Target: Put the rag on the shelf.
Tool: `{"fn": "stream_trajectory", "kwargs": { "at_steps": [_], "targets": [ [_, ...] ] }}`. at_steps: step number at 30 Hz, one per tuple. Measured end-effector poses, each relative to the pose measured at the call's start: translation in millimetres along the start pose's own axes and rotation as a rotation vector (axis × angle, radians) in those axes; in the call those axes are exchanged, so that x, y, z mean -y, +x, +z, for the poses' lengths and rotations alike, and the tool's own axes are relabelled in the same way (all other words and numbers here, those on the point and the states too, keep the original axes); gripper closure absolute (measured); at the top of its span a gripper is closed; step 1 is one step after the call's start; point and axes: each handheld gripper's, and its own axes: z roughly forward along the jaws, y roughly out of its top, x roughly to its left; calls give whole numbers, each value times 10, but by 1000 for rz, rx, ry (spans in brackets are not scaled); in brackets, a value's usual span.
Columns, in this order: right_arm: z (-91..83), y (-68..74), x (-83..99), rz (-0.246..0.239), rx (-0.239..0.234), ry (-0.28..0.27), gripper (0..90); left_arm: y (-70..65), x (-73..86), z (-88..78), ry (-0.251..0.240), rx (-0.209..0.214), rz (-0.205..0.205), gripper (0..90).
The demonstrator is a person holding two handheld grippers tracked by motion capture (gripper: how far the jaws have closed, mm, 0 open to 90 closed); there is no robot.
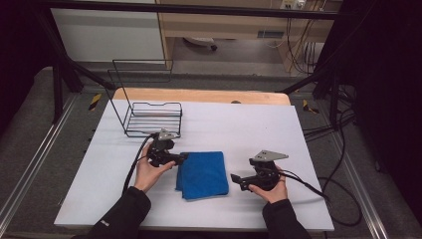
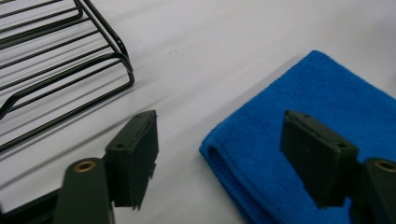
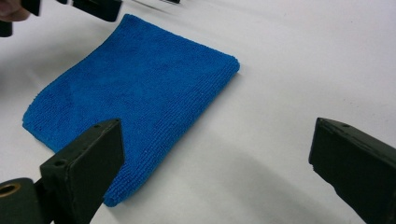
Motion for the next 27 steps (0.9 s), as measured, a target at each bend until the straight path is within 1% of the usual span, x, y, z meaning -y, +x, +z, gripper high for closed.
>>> {"fn": "stream_trajectory", "kwargs": {
  "at_steps": [2, 4, 5, 6, 7, 8, 9, 10, 11, 14, 17, 18, 21, 22, 24, 25, 26, 27],
  "targets": [
    [1, -1, 1, -2, -1, 3, 49, 12, -2, 61, 17, -8, 2, 360],
    [1, -2, 0, -3, -4, 4, 53, 20, 11, 120, 34, -12, 1, 376],
    [1, -2, 1, -4, -5, 7, 56, 27, 18, 142, 46, -19, 7, 415],
    [4, -1, 2, -1, -4, 9, 59, 45, 35, 178, 66, -15, 7, 438],
    [5, 0, 2, 1, -4, 13, 62, 45, 35, 178, 66, -15, 7, 455],
    [9, -4, 1, -3, -4, 13, 63, 52, 45, 193, 69, -5, -4, 477],
    [9, -4, 1, -3, -4, 13, 63, 62, 54, 205, 69, 1, -10, 477],
    [17, -5, 2, -2, -6, 16, 69, 73, 71, 233, 77, 7, -21, 523],
    [21, -3, 4, 1, -8, 19, 72, 78, 78, 247, 87, 10, -24, 538],
    [30, -4, 4, 4, -15, 26, 85, 91, 90, 279, 87, 29, -41, 577],
    [41, -12, -1, 7, -21, 27, 94, 91, 88, 290, 86, 31, -45, 610],
    [43, -12, -4, 13, -23, 29, 96, 95, 88, 303, 86, 39, -49, 619],
    [48, -18, -11, 18, -31, 32, 104, 96, 88, 311, 84, 43, -53, 653],
    [52, -19, -12, 20, -33, 30, 106, 98, 89, 314, 85, 51, -57, 669],
    [57, -27, -20, 21, -33, 24, 111, 94, 89, 320, 80, 51, -60, 697],
    [57, -27, -20, 21, -33, 24, 111, 98, 90, 322, 79, 62, -61, 697],
    [62, -35, -34, 32, -36, 18, 113, 95, 89, 321, 84, 72, -71, 754],
    [63, -36, -44, 41, -36, 22, 113, 91, 89, 321, 85, 79, -77, 780]
  ]
}}
